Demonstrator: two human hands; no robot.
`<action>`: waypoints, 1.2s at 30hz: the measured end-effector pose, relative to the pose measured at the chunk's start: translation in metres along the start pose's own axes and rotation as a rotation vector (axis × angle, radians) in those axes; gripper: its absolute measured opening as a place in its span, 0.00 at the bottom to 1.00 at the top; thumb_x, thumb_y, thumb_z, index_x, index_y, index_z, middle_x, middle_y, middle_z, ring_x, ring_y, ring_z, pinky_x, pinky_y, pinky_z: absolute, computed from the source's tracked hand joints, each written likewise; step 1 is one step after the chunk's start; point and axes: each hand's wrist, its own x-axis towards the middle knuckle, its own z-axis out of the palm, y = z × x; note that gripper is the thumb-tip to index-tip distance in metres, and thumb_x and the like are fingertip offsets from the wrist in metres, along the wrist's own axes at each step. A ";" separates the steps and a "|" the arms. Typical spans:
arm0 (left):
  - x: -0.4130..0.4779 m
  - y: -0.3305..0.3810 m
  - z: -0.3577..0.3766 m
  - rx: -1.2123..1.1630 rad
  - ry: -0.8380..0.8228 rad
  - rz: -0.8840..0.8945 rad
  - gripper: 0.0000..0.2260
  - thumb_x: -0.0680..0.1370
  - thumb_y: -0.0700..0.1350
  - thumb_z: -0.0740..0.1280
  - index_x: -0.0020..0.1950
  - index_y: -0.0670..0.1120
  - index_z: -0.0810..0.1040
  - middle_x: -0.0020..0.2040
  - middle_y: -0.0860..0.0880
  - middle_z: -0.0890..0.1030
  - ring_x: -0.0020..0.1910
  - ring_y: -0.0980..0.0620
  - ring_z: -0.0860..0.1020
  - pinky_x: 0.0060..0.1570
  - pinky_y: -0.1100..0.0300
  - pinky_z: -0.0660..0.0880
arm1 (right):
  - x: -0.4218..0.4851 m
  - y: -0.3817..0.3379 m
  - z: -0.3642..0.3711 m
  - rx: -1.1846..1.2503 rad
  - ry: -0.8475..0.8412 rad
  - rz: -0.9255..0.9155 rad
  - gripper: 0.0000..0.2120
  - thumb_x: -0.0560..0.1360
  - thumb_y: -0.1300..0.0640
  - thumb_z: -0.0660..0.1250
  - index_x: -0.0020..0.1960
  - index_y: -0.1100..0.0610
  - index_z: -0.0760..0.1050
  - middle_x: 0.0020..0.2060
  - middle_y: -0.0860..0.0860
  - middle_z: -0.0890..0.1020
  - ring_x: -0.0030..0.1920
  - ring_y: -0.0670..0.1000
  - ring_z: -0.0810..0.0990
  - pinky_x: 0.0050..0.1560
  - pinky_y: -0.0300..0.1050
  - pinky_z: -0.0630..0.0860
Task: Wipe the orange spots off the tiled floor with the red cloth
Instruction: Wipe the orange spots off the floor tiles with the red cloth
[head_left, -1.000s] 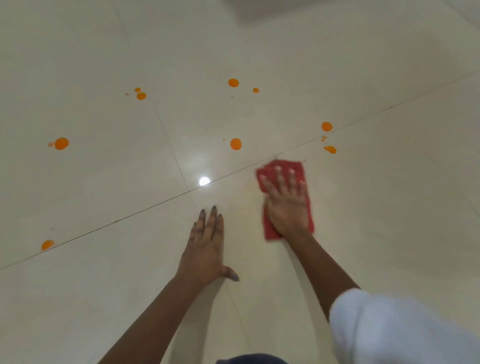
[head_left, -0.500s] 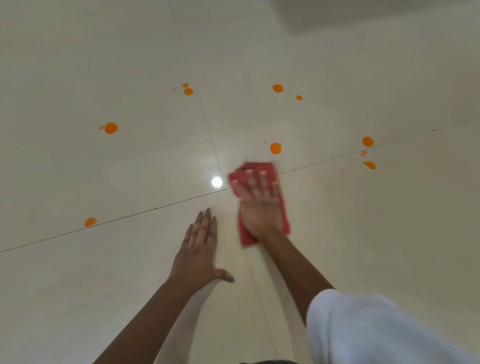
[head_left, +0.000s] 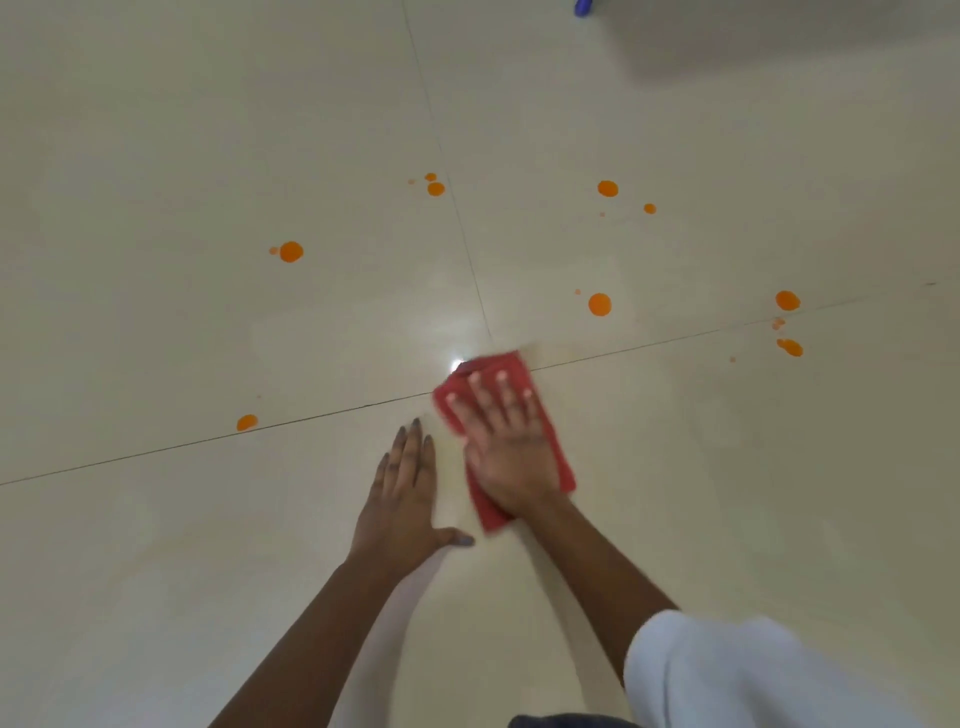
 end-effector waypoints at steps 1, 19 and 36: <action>-0.008 -0.005 0.003 0.020 0.012 -0.015 0.56 0.62 0.72 0.60 0.74 0.40 0.39 0.72 0.44 0.34 0.72 0.47 0.34 0.73 0.51 0.44 | -0.014 -0.009 0.005 0.031 -0.024 -0.074 0.28 0.75 0.48 0.54 0.74 0.51 0.56 0.73 0.53 0.62 0.73 0.59 0.57 0.70 0.62 0.58; -0.127 -0.123 -0.010 -0.301 0.160 -0.492 0.60 0.52 0.83 0.41 0.72 0.46 0.30 0.71 0.53 0.29 0.71 0.56 0.32 0.71 0.59 0.38 | 0.002 -0.158 -0.033 1.379 -0.444 0.289 0.07 0.75 0.64 0.63 0.44 0.54 0.78 0.35 0.48 0.80 0.32 0.43 0.76 0.38 0.42 0.71; -0.135 -0.168 -0.026 -0.192 0.105 -0.503 0.56 0.66 0.68 0.67 0.74 0.43 0.34 0.72 0.47 0.28 0.72 0.48 0.30 0.71 0.53 0.34 | 0.043 -0.228 0.027 -0.090 -0.111 -0.474 0.23 0.76 0.46 0.51 0.71 0.45 0.63 0.73 0.56 0.63 0.72 0.63 0.59 0.69 0.64 0.56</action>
